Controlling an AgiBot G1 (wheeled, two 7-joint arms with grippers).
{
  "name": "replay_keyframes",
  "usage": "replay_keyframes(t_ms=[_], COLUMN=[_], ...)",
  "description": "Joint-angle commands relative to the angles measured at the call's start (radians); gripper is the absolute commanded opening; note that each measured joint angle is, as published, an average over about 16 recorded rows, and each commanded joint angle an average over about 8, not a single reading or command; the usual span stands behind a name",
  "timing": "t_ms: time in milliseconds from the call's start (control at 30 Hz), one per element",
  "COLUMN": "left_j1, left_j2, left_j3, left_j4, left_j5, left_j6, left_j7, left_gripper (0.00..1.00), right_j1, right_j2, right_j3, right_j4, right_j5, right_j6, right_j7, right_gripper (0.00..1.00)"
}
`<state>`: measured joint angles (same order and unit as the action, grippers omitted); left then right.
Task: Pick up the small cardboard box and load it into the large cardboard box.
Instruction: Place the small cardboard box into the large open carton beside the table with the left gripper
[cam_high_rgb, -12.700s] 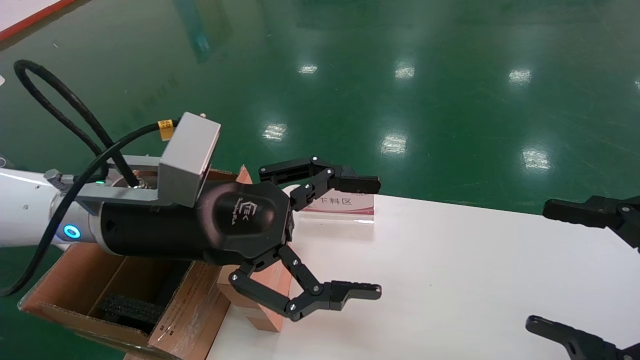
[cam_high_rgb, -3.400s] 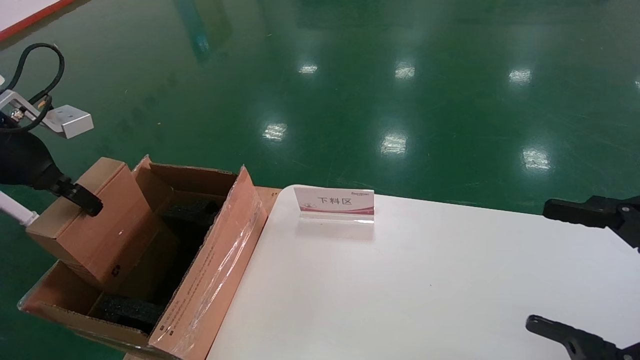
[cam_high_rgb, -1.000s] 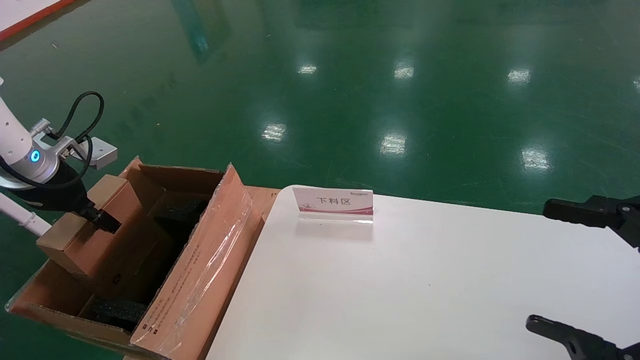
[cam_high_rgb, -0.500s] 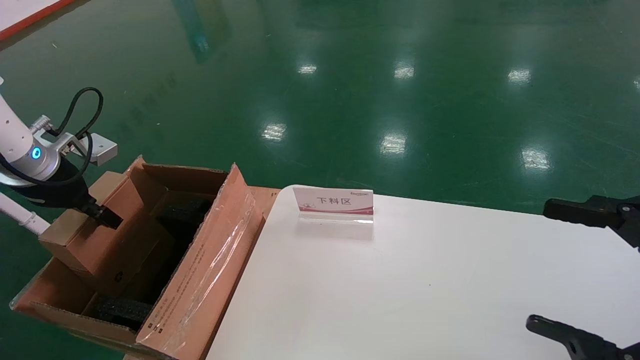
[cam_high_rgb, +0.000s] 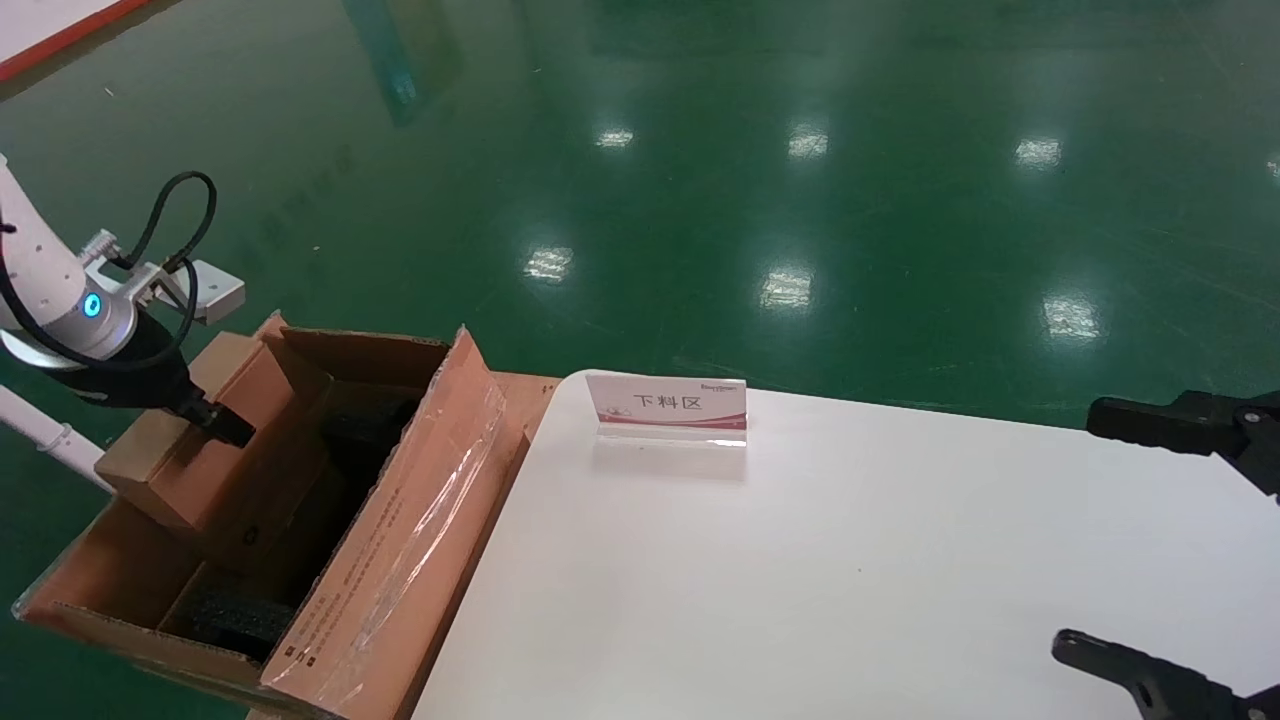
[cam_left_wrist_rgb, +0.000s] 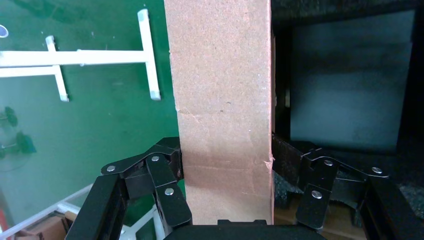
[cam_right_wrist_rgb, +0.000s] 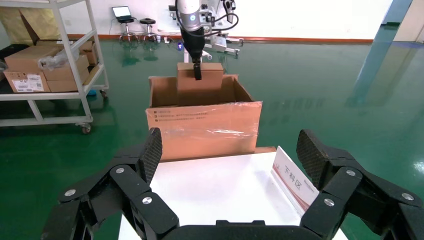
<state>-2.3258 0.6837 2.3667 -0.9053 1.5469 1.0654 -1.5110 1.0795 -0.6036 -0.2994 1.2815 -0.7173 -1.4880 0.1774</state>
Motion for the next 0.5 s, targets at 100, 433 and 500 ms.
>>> replay_keyframes(t_ms=[100, 433, 500], left_j1=[0.018, 0.026, 0.027], left_j2=[0.0, 0.007, 0.008], left_j3=[0.006, 0.009, 0.009], left_j4=[-0.004, -0.001, -0.001], left_j5=[0.004, 0.008, 0.008], left_j6=[-0.006, -0.003, -0.003], left_j7=[-0.007, -0.004, -0.003], left_gripper=[0.0, 0.94, 1.0], right_j1=[0.0, 0.0, 0.0], right_j2=[0.0, 0.0, 0.0], right_j3=[0.0, -0.001, -0.001], right_j4=[0.0, 0.0, 0.0], right_j5=[0.0, 0.0, 0.001], right_j6=[0.0, 0.0, 0.0], right_j7=[0.0, 0.0, 0.0], right_gripper=[1.0, 1.0, 1.0])
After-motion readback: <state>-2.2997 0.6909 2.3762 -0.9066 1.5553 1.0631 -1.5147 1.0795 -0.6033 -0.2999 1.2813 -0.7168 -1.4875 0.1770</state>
